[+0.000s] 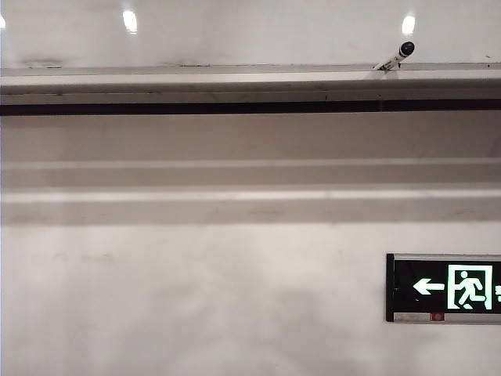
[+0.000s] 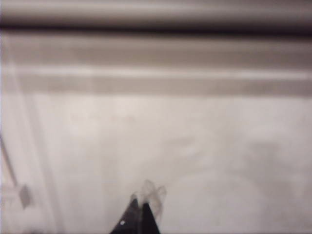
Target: Wipe the whiteboard clean using the black magnetic whiteboard eraser attached to the whiteboard.
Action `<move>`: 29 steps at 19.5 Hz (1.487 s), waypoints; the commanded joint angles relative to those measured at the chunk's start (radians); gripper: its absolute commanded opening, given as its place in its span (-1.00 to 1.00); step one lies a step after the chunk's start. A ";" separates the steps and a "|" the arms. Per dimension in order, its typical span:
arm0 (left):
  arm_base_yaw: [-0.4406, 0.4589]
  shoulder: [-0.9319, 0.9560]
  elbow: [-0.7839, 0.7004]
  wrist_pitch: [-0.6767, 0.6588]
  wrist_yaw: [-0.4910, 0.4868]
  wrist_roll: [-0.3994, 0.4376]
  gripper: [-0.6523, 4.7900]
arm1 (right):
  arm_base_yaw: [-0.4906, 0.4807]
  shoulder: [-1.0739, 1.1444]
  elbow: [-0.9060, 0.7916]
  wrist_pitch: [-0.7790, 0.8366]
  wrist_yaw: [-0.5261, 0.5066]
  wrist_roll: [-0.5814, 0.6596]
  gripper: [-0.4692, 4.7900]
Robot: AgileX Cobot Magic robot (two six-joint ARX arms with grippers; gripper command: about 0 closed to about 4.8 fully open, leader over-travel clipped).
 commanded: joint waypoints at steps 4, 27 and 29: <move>0.001 0.061 0.311 -0.116 -0.068 -0.184 -0.78 | 0.001 0.111 0.346 -0.100 0.061 0.003 -0.83; -0.204 0.950 1.414 -0.265 0.204 -0.132 -0.78 | 0.294 1.436 1.607 0.302 0.055 -0.113 0.73; -0.204 0.950 1.414 -0.256 0.207 -0.132 -0.78 | 0.293 1.459 1.607 0.342 0.080 -0.113 0.73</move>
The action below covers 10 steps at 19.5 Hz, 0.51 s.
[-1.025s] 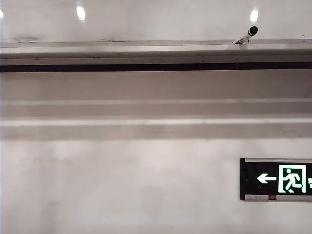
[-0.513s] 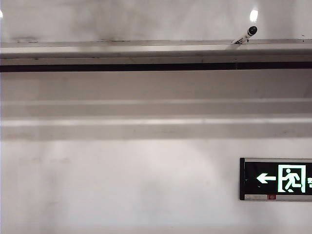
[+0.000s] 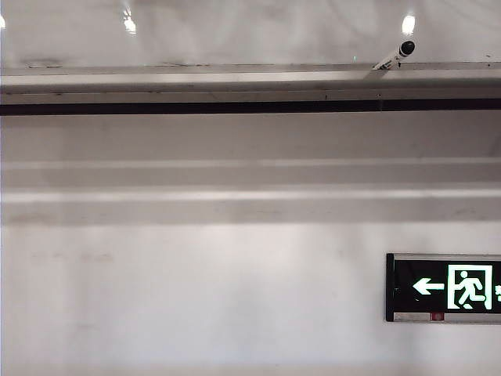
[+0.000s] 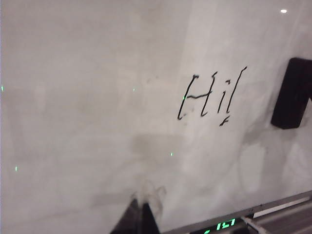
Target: Wipe the whiteboard clean using the black magnetic whiteboard eraser attached to the whiteboard.
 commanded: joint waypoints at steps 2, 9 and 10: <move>0.000 -0.002 0.006 0.031 -0.002 0.003 -0.78 | 0.005 0.045 0.007 0.078 0.035 -0.003 0.73; 0.000 -0.002 0.006 0.040 0.001 0.003 -0.78 | 0.005 0.104 0.007 0.097 0.137 -0.007 0.29; 0.000 -0.002 0.006 0.040 0.001 0.003 -0.78 | 0.005 0.104 0.007 0.098 0.148 -0.008 0.21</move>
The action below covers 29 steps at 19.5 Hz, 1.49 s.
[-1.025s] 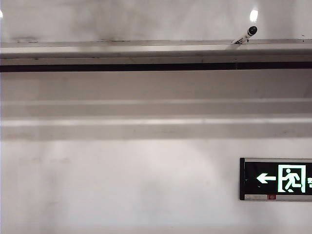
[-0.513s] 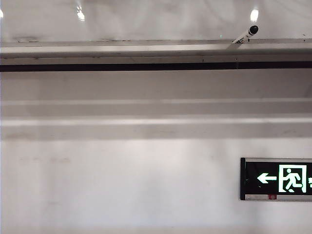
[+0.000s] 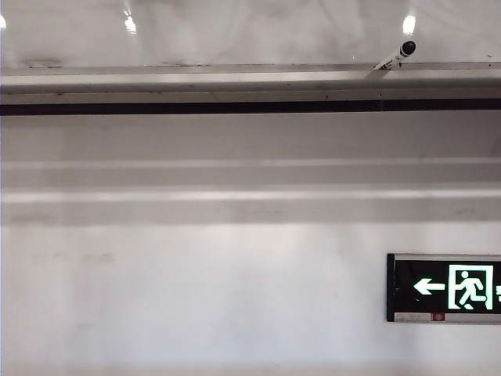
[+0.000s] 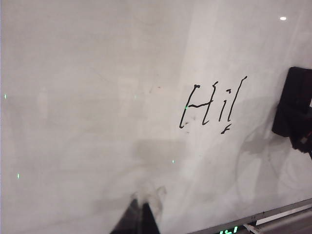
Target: Wipe the whiteboard clean using the black magnetic whiteboard eraser attached to the whiteboard.
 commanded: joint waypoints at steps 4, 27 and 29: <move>-0.001 -0.003 0.004 0.021 0.004 0.002 -0.78 | 0.002 -0.005 0.007 0.018 0.018 -0.023 0.24; -0.001 -0.003 0.004 0.036 0.005 -0.001 -0.78 | -0.018 0.000 0.007 0.023 -0.016 -0.056 0.13; -0.001 -0.003 0.004 0.044 0.005 -0.001 -0.78 | -0.018 0.004 0.007 0.014 -0.017 -0.056 -0.28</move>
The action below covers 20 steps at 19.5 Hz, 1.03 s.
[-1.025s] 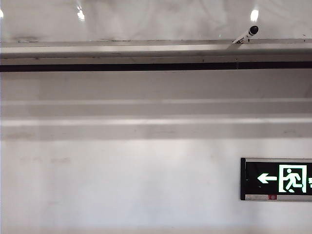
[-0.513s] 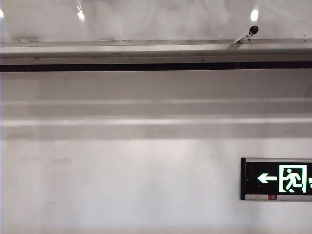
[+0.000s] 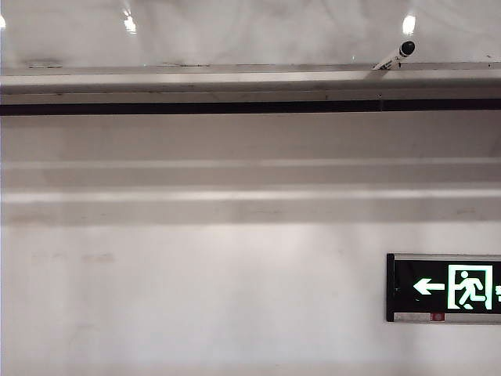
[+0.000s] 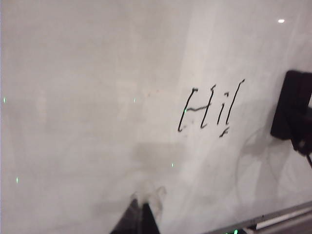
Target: Wipe the whiteboard clean using the black magnetic whiteboard eraser attached to the whiteboard.
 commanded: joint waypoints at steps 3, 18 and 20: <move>-0.001 -0.003 0.004 0.021 0.005 0.000 -0.78 | 0.009 0.003 0.006 -0.003 -0.031 -0.001 -0.28; -0.001 -0.003 0.004 0.018 0.050 0.000 -0.78 | 0.209 0.042 0.006 0.098 -0.084 -0.287 -0.28; -0.001 -0.005 0.004 0.015 0.050 0.000 -0.78 | 0.226 0.047 0.006 0.116 -0.077 -0.290 -0.28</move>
